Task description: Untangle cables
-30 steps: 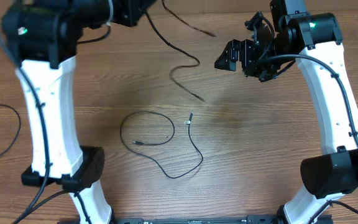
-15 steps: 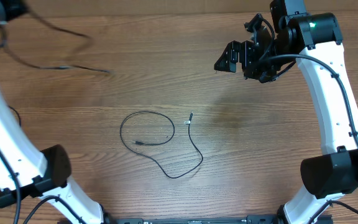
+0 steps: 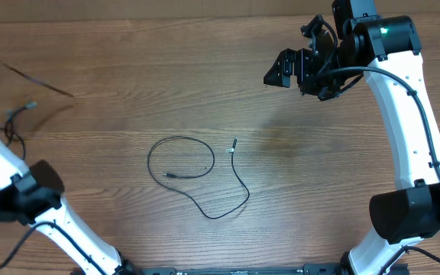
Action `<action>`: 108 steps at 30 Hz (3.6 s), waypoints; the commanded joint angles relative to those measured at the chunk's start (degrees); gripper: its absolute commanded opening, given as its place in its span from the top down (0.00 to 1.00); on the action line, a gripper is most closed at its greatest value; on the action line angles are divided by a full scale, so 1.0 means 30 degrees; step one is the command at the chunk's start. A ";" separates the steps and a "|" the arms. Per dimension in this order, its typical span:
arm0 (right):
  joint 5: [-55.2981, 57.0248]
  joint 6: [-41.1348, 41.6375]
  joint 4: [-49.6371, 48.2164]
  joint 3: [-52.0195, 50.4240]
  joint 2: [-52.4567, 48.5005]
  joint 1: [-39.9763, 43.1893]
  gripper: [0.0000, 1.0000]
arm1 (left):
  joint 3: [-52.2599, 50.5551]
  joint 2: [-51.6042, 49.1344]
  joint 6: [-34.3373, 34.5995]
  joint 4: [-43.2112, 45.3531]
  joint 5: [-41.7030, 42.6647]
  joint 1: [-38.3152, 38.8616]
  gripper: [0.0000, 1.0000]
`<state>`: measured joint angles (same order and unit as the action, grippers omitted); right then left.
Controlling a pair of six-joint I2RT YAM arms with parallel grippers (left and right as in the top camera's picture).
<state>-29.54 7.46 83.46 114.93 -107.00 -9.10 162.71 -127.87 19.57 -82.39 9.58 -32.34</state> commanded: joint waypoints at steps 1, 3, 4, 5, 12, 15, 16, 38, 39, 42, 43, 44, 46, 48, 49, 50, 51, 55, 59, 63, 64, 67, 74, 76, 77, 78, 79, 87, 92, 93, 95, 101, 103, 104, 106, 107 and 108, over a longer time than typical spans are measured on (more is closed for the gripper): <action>0.0182 0.0000 -0.0058 -0.0080 0.0240 -0.0073 0.00 | 0.0007 -0.1129 -0.0095 -0.1078 -0.0255 0.0036 0.26; 0.0189 0.0000 -0.0058 -0.0080 0.0240 -0.0073 0.00 | 0.0044 -0.1071 -0.0087 -0.1406 -0.0226 0.0036 0.26; 0.0189 -0.0007 -0.0066 -0.0080 0.0240 -0.0073 0.00 | 0.0058 -0.0852 -0.0087 -0.1421 -0.0175 0.0036 0.26; 0.0189 -0.0007 -0.0080 -0.0080 0.0240 -0.0073 0.00 | 0.0066 -0.0488 -0.0087 -0.1406 -0.0007 0.0036 0.27; 0.0998 -0.0015 -0.0102 -0.0080 0.0240 -0.0073 0.00 | 0.0066 0.4291 -0.0022 -0.3038 0.0284 0.1129 0.26; 0.1384 -0.0015 -0.0350 -0.0080 0.0240 -0.0073 0.00 | 0.0044 0.5581 0.0117 -0.4809 0.0219 0.1974 0.26; 0.1792 -0.0007 -0.0364 -0.0080 0.0240 -0.0073 0.00 | -0.0036 0.5909 -0.0124 -0.4809 0.0736 0.2361 0.27; 0.5056 0.0000 -0.0073 -0.0080 0.0240 0.4204 0.00 | -1.1883 0.8123 0.2645 -0.4801 -0.4648 1.5926 0.29; 0.5056 0.0000 -0.0124 -0.0080 0.0240 0.4204 0.00 | -1.2764 0.8692 0.3534 -0.4801 -0.5588 1.6364 0.28; 0.5056 -0.0007 -0.0313 -0.0080 0.0219 0.4204 0.00 | -1.6094 1.0863 0.5064 -0.4065 -0.6397 1.7813 0.25; 0.5049 0.0000 -0.0379 -0.0080 0.0204 0.4204 0.00 | -1.7486 1.1679 0.5501 -0.3636 -0.6397 1.8229 0.24; 0.5049 -0.0007 -0.0437 -0.0080 0.0204 0.4204 0.00 | -1.8972 1.2480 0.5967 -0.3045 -0.6258 1.8578 0.23; 0.5049 -0.0007 -0.0503 -0.0080 0.0189 0.4204 0.00 | -2.3256 1.4411 0.6390 -0.0707 -0.4401 1.9052 0.23; 0.5049 -0.0007 -0.0495 -0.0080 0.0189 0.4204 0.00 | -2.6687 1.5322 0.3563 0.2251 -0.1319 1.9052 0.25; 0.5049 -0.0007 -0.0488 -0.0080 0.0189 0.4204 0.00 | -2.7460 1.5365 0.2229 0.3009 -0.0459 1.9052 0.25; 0.5049 0.0000 -0.0474 -0.0080 0.0189 0.4204 0.00 | -2.8538 1.5314 -0.0291 0.4197 0.1071 1.9059 0.25; 0.5049 0.0000 -0.0474 -0.0080 0.0189 0.4204 0.00 | -2.9478 1.5227 -0.2900 0.5326 0.2812 1.9125 0.26; 0.5042 0.0000 -0.0481 -0.0080 0.0189 0.4204 0.00 | -3.2501 1.4826 -0.9872 0.9027 0.7599 1.9919 0.24; 0.5042 0.0000 -0.0379 -0.0080 0.0189 0.4204 0.00 | -3.4272 1.4039 -1.1285 1.0870 0.7621 2.1041 0.23; 0.5042 0.0000 -0.0357 -0.0080 0.0189 0.4204 0.00 | -3.4600 1.2320 -1.2633 1.1023 0.7614 2.2236 0.23; 0.5034 0.0000 -0.0342 -0.0080 0.0189 0.4204 0.00 | -3.4600 1.1723 -1.2925 1.1140 0.7584 2.2564 0.23; 0.4976 0.0000 -0.0211 -0.0080 0.0189 0.4204 0.00 | -3.4600 1.0112 -1.3078 1.1176 0.6193 2.3052 0.23; 0.4976 0.0007 -0.0146 -0.0080 0.0189 0.4204 0.00 | -3.3900 0.8699 -1.1322 1.0469 0.4911 2.2899 0.91; 0.4969 0.0007 -0.0131 -0.0080 0.0189 0.4204 0.00 | -3.2035 0.9245 -0.9224 0.9581 0.3228 2.2229 0.96; 0.4969 0.0007 -0.0124 -0.0080 0.0189 0.4204 0.00 | -3.0935 0.9551 -0.8728 0.9143 0.2703 2.1835 0.95; 0.4969 0.0007 -0.0109 -0.0080 0.0189 0.4204 0.00 | -2.9077 0.9981 -0.8065 0.8451 0.1916 2.1187 0.96; 0.4969 0.0007 -0.0058 -0.0080 0.0189 0.4204 0.00 | -2.7401 1.0309 -0.7497 0.7949 0.1370 2.0567 0.96; 0.4969 0.0007 0.0153 -0.0080 0.0189 0.4197 0.00 | -1.7646 1.0899 -0.4364 0.8233 -0.2790 1.5183 0.96; 0.4328 0.0007 0.0073 -0.0080 0.0189 0.4197 0.00 | -1.4491 1.0899 -0.4022 1.0076 -0.2841 1.0061 0.96; 0.4313 0.0007 0.0073 -0.0080 0.0189 0.4197 0.00 | -1.4127 1.0899 -0.3883 1.0491 -0.2841 0.9260 0.96; 0.4320 0.0007 0.0087 -0.0080 0.0189 0.4197 0.00 | -1.3340 1.0899 -0.2761 1.2145 -0.2820 0.6411 0.96; 0.4320 0.0007 0.0124 -0.0080 0.0189 0.4197 0.00 | -1.2837 1.0921 -0.2266 1.7099 -0.3337 0.1341 0.96; 0.4328 0.0000 0.0160 -0.0080 0.0189 0.4197 0.00 | -1.2772 1.0921 -0.1596 1.7726 -0.4087 0.0284 0.96; 0.4328 0.0007 0.0153 -0.0080 0.0189 0.4197 0.00 | -1.2772 1.0921 -0.1348 1.7894 -0.4248 0.0036 0.96; 0.4328 0.0000 0.0146 -0.0080 0.0189 0.4197 0.00 | -1.2772 1.0921 -0.0860 1.8294 -0.4335 -0.0510 0.96; 0.4328 0.0007 0.0153 -0.0080 0.0189 0.4197 0.00 | -1.2772 1.0914 -0.0874 1.8440 -0.4342 -0.0627 0.96; 0.4328 0.0007 0.0153 -0.0080 0.0189 0.4197 0.00 | -1.2772 1.0914 -0.0896 1.8564 -0.4415 -0.0670 0.96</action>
<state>-16.27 7.49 84.01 114.74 -107.00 3.64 122.83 -95.68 14.61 -27.86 -1.83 -33.39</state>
